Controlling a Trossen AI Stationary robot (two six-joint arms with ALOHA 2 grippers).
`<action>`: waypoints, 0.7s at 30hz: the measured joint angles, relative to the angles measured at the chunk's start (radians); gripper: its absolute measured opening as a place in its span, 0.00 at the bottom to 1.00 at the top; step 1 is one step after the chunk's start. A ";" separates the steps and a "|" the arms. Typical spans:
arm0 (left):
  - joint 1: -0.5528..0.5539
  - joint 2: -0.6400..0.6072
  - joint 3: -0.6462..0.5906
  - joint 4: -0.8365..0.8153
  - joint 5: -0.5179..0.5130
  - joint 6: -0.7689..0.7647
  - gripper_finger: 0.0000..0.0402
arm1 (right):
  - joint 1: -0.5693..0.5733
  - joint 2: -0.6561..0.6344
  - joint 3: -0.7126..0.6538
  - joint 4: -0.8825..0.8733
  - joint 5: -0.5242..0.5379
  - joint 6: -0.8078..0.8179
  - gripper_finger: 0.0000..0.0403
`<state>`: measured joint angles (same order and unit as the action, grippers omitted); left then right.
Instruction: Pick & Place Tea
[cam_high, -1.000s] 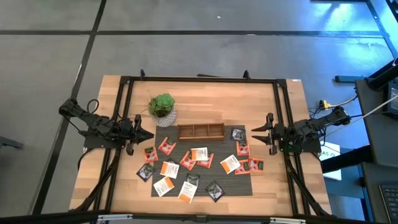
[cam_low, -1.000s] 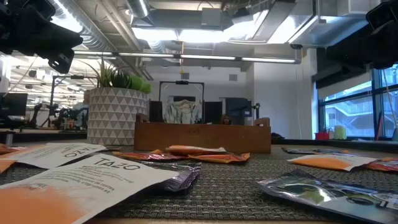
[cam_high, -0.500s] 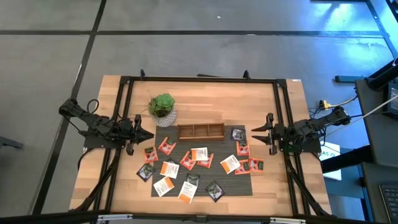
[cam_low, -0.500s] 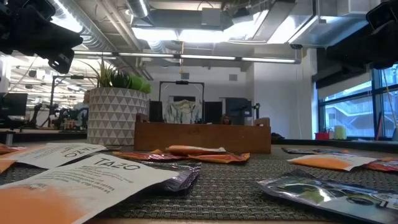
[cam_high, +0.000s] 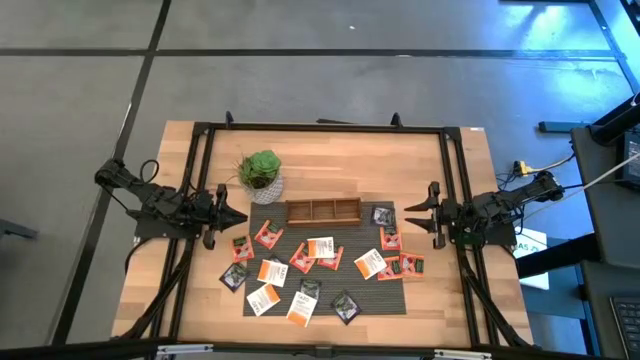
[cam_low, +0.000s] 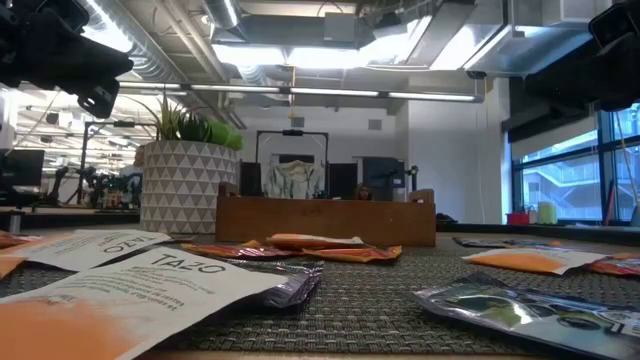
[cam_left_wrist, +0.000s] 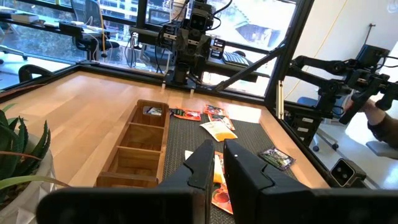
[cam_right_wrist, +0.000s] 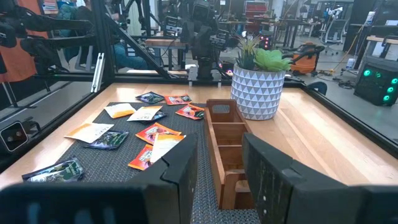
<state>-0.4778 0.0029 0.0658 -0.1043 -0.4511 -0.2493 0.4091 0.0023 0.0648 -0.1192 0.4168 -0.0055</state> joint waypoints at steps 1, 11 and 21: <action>0.000 0.000 0.000 0.000 0.000 0.000 0.08 | 0.000 0.000 0.000 0.000 0.000 0.001 0.32; 0.000 0.000 0.000 0.000 0.000 0.000 0.08 | -0.009 0.002 -0.001 0.143 0.069 0.104 0.32; 0.000 0.000 0.000 0.002 0.000 0.000 0.08 | -0.023 0.262 0.031 0.411 0.095 -0.042 0.34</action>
<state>-0.4780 0.0027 0.0660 -0.1020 -0.4511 -0.2493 0.3862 0.2644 0.0962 0.2916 0.5119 -0.0477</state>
